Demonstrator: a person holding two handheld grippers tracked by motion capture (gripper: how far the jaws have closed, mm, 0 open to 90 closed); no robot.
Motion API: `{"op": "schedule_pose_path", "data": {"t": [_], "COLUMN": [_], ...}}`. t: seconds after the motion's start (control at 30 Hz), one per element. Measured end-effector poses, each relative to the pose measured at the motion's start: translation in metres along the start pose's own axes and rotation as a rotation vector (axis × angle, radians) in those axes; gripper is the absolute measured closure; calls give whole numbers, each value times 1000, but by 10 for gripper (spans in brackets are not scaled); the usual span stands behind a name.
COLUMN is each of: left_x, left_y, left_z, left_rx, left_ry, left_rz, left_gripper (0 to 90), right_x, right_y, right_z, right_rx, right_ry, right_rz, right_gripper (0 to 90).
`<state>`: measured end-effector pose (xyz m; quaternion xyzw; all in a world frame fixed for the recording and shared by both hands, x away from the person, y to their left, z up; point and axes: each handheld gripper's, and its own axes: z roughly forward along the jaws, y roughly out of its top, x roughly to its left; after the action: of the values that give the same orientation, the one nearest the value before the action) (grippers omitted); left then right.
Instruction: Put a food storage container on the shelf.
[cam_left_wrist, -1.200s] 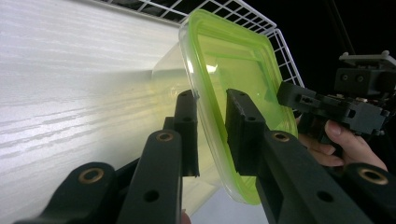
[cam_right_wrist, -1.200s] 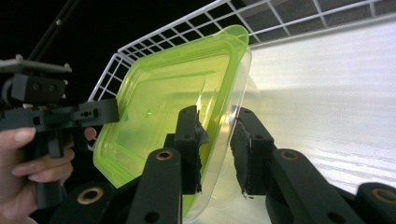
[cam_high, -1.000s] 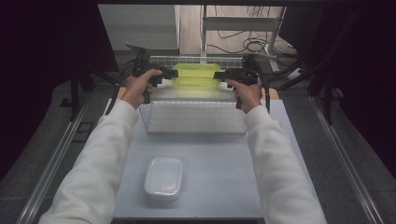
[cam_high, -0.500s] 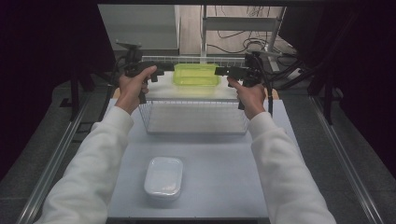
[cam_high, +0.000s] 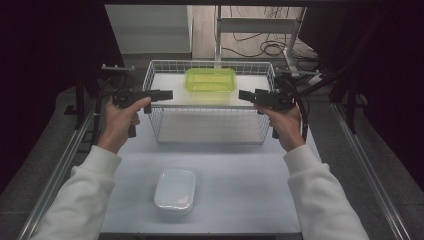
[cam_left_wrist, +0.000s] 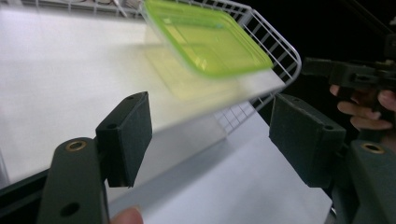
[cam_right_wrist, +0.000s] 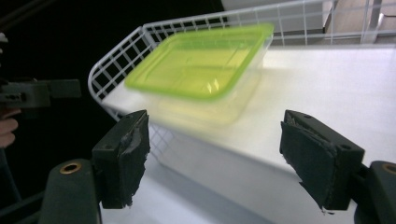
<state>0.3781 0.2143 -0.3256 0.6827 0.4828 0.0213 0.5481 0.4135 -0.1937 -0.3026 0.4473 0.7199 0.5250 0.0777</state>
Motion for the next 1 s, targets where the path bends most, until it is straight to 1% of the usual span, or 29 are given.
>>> {"op": "schedule_pose_path", "data": {"t": [0.03, 0.07, 0.1, 0.17, 0.2, 0.23, 0.27, 0.3, 0.33, 0.37, 0.43, 0.5, 0.6, 0.67, 0.7, 0.73, 0.77, 0.8, 0.83, 0.9, 0.97, 1.0], "left_x": [-1, -2, -3, -4, -4, -4, -4, -4, -3, -3, -1, 0, 1, 3, 4, 5, 6, 7, 8, 10, 11, 10], "left_y": [-5, -13, -20, -34, -45, -51, -58, -65, -74, -79, -90, -102, -116, -125, -127, -131, -137, -140, -145, -152, -156, -159], "left_z": [-2, -4, -6, -8, -10, -10, -11, -12, -14, -15, -17, -18, -22, -25, -25, -26, -28, -28, -30, -32, -33, -33], "left_rx": [6, 13, 13, 23, 31, 36, 42, 44, 50, 54, 63, 84, 107, 117, 122, 129, 133, 135, 135, 137, 153, 159], "left_ry": [1, 1, 0, -6, 6, 13, 20, 21, 20, 22, 27, 41, 59, 56, 56, 55, 59, 56, 52, 55, 62, 75], "left_rz": [7, 14, 13, 11, 15, 18, 21, 15, 13, 9, 5, 8, 12, 2, 1, -2, -11, -18, -30, -37, -35, -29], "left_gripper": [296, 297, 302, 314, 315, 317, 318, 319, 319, 320, 319, 319, 318, 318, 318, 318, 319, 319, 318, 320, 319, 319], "right_x": [0, 1, 1, 3, 3, 3, 3, 2, 2, 1, -1, -4, -8, -10, -12, -12, -13, -13, -13, -15, -17, -17], "right_y": [-5, -8, -15, -26, -31, -41, -47, -54, -62, -71, -82, -94, -112, -121, -130, -130, -141, -141, -145, -154, -166, -166], "right_z": [-3, -5, -9, -15, -18, -22, -24, -27, -29, -31, -34, -36, -41, -42, -43, -43, -44, -44, -44, -44, -43, -43], "right_rx": [2, 3, 10, 18, 22, 23, 25, 27, 35, 41, 44, 52, 64, 74, 87, 87, 109, 109, 113, 128, 148, 148], "right_ry": [6, 15, 38, 58, 61, 72, 80, 86, 87, 88, 90, 95, 88, 88, 93, 93, 94, 94, 94, 98, 95, 95], "right_rz": [-11, -17, -22, -42, -49, -57, -58, -65, -66, -73, -70, -55, -48, -43, -39, -39, -33, -33, -30, -19, -11, -11], "right_gripper": [241, 241, 241, 241, 241, 242, 244, 246, 248, 251, 254, 257, 262, 265, 269, 269, 270, 270, 271, 271, 273, 273]}}
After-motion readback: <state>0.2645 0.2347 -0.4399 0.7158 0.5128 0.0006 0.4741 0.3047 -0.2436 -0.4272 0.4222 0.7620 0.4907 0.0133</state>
